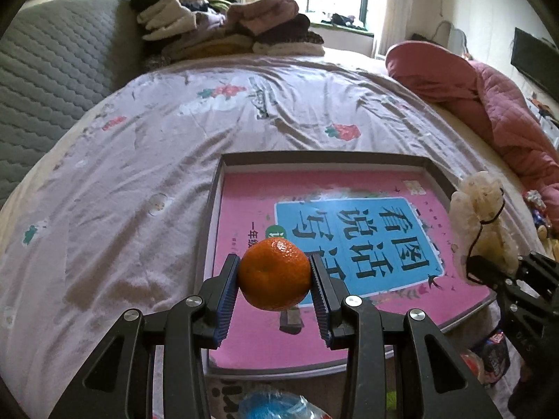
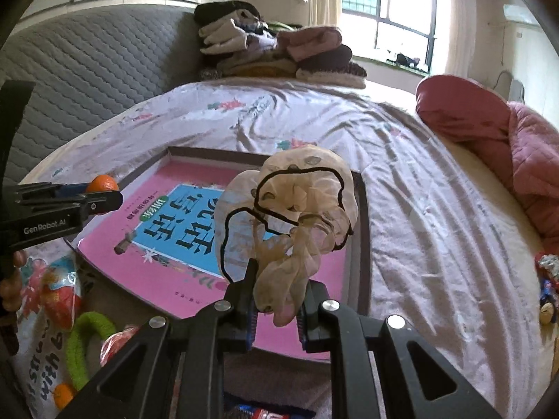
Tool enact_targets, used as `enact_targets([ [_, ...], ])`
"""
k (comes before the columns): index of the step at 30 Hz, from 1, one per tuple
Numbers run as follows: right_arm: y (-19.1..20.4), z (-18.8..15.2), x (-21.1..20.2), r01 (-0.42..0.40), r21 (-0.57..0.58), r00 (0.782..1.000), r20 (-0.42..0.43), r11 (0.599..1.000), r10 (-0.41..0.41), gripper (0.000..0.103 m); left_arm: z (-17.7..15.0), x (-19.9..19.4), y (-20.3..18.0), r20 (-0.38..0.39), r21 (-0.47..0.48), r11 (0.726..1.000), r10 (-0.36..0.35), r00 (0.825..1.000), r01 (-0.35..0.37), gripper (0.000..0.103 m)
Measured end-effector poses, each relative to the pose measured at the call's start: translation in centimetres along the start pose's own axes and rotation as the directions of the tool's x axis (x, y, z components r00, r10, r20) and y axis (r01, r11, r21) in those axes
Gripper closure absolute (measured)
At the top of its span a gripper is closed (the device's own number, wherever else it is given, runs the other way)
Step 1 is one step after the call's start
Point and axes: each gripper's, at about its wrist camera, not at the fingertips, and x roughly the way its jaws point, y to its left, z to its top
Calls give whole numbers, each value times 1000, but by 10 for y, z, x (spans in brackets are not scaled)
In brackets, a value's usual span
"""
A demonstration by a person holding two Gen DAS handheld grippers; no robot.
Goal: Organize objects
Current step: 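Lift and carry the orange with left gripper while right gripper carries the scrunchie to the tray, then lower the orange onto the book and open left gripper while right gripper releases the scrunchie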
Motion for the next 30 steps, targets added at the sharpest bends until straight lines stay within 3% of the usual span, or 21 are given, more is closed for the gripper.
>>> enact_targets([
  [4,-8,-2,12,-41,61,997,-58,997,45,85,1,13,0,-39,5,999,-36,999,36,63],
  [8,-10,-6,17,-49,64,995,-87,997,54,83,-2,24,-2,-71,19,999,-28,997,29,63],
  [13,-12,-6,14,-61,82,994,-89,995,68,81,-4,29,-2,-97,21,999,-39,995,41,62],
  [19,-12,-6,12,-55,86,994,-91,995,63,70,-7,31,-4,-116,28,999,-40,993,43,61],
  [24,-9,-5,9,-35,70,995,-89,997,41,67,-4,25,-4,-110,18,998,-64,992,67,48],
  [30,-7,-2,0,-11,50,998,-56,999,14,59,-1,15,-4,-87,10,997,-78,993,79,42],
])
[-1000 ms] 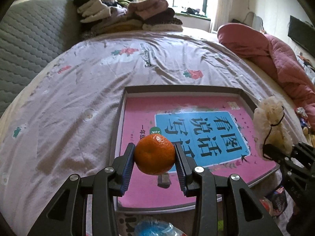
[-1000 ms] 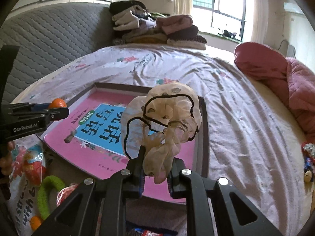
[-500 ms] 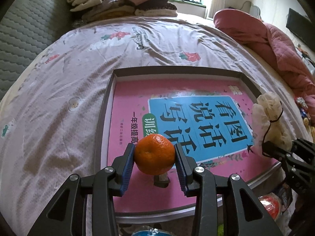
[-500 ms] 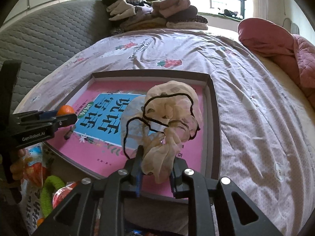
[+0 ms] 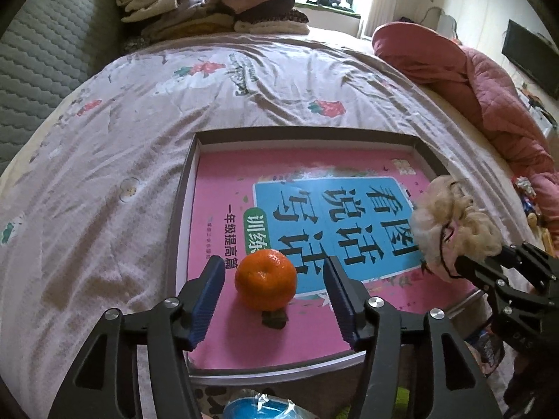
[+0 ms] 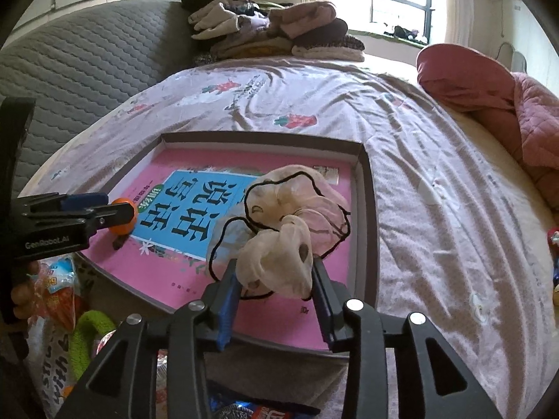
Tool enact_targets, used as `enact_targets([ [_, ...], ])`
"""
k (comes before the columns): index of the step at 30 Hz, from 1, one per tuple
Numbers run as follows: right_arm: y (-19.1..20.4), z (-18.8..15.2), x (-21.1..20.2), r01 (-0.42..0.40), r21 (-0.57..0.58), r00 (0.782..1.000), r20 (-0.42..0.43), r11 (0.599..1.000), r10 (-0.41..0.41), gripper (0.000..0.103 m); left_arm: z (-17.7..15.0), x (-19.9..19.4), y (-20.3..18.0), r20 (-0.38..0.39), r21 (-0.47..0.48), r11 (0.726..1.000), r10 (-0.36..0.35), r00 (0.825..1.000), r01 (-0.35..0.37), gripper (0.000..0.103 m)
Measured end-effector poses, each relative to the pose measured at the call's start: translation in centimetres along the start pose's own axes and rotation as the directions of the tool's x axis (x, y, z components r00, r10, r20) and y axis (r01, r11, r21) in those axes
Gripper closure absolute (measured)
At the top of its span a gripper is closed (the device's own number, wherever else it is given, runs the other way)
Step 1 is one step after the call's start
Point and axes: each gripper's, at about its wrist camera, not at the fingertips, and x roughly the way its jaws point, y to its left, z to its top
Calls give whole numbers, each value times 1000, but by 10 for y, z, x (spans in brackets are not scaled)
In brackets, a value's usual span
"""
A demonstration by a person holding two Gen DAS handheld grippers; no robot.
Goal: Organize objects
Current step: 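Lower the orange onto the book and open left gripper while right gripper releases the scrunchie, then withdraw both grippers from the tray back toward the wrapped eggs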
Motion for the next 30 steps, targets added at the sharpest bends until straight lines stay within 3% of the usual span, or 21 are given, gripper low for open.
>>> enact_targets([
  [10,1,6,-12,13,-6,999,51,1000,-13,55,5,-23,-1,56,-2,1000,13,998,-13,40],
  [12,0,8,-16,14,-1,998,67,1000,-14,53,6,-28,-2,67,-2,1000,9,998,-9,33],
  [14,-4,11,-20,19,16,996,89,1000,-20,50,8,-34,-2,82,-5,1000,4,997,-3,32],
  [18,-11,15,-23,65,43,993,101,997,-69,49,9,-42,-3,100,-7,1000,1,995,0,32],
  [30,-9,22,-53,21,38,983,181,999,-28,48,8,-71,-11,162,4,1000,5,987,-5,29],
])
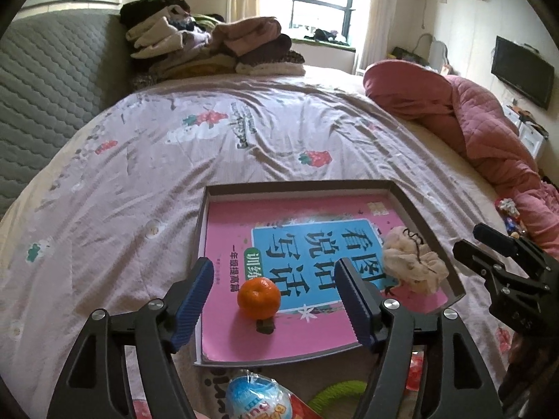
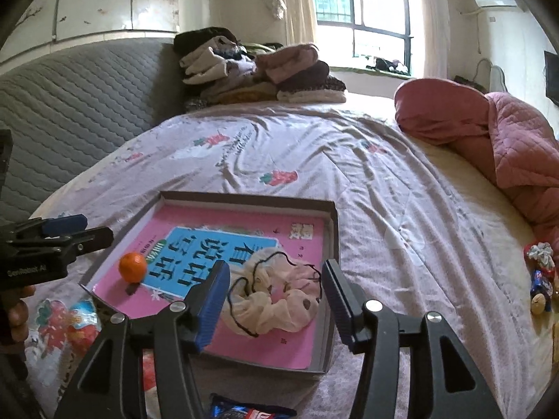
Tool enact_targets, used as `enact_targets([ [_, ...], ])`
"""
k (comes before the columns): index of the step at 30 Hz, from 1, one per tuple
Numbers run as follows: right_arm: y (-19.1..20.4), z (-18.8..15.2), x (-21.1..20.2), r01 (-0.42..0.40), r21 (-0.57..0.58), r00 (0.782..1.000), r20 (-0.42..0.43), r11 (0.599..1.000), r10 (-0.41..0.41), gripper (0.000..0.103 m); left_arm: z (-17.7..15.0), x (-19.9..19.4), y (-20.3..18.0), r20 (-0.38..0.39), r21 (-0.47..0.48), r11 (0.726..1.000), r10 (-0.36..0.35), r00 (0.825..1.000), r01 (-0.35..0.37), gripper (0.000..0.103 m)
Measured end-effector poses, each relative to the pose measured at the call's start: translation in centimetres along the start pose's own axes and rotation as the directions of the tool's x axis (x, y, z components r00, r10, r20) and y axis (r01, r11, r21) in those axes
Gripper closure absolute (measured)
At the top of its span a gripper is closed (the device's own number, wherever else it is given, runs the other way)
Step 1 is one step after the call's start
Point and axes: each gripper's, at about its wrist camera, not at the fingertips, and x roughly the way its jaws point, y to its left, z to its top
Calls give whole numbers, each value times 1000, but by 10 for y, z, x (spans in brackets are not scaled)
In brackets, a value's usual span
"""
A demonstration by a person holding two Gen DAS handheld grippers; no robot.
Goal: Organize objects
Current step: 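Withdraw both grippers from the tray back toward the wrapped eggs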
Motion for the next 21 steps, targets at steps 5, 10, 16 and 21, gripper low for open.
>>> enact_targets([
  [5,7,4,-15,-27,-14,999,31,1000,27,44,-2,-20,-8,50,26,999,24,998,-25,28],
  [10,14,2,-26,-38,-30,998,47,999,40,44,-6,-33,-13,70,46,998,37,997,-40,28],
  [16,21,-2,-38,-46,-52,997,60,998,49,44,-10,-41,-13,72,45,998,43,996,-46,28],
  [21,27,-6,-45,-48,-72,996,66,996,53,44,-18,-42,-14,65,48,997,60,996,-63,28],
])
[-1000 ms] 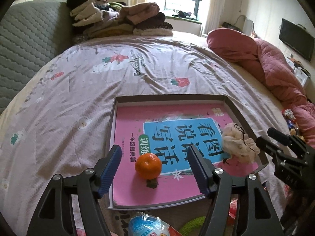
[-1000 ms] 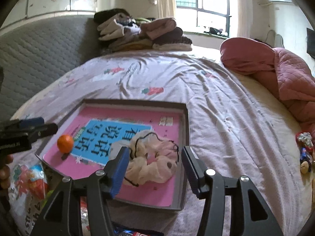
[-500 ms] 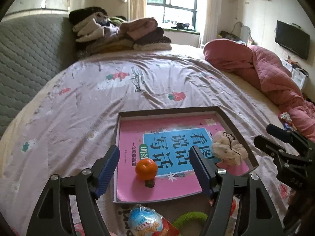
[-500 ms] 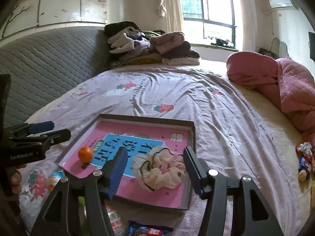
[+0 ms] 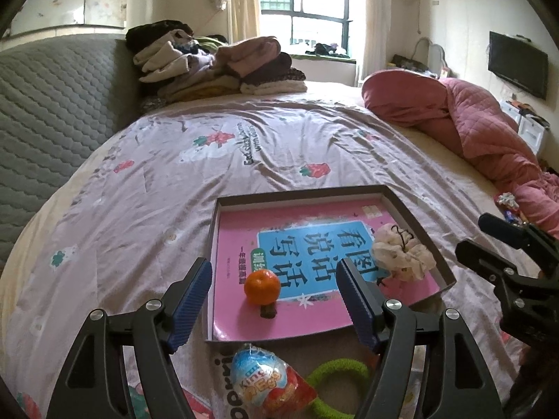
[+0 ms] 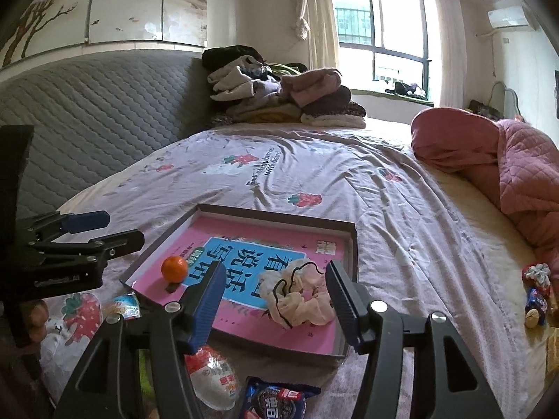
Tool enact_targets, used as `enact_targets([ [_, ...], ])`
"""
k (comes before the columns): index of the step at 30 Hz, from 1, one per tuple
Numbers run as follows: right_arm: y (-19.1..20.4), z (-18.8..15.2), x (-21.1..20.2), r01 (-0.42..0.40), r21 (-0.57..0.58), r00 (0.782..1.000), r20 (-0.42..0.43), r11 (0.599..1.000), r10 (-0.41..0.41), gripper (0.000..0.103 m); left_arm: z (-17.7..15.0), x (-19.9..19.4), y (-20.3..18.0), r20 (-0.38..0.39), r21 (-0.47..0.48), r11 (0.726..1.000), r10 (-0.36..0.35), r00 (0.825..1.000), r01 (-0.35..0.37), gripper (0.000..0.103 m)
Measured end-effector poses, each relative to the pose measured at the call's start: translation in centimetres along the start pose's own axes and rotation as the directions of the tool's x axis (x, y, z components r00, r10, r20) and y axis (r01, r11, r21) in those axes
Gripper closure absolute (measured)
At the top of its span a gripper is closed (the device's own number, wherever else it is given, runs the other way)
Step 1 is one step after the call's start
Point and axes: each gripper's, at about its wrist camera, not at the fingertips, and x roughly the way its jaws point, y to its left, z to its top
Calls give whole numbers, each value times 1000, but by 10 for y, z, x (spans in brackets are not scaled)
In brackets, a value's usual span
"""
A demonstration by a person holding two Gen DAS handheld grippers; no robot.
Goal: Organize objects
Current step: 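Withdraw both grippers from the tray back toward the wrapped eggs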
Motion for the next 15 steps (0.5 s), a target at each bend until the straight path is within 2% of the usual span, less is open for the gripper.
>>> enact_targets([
  [15,13,-16,-12,-47,-25,999,-16,999,47,44,-29,4,6,-43,-7,999,45,998,-45,28],
])
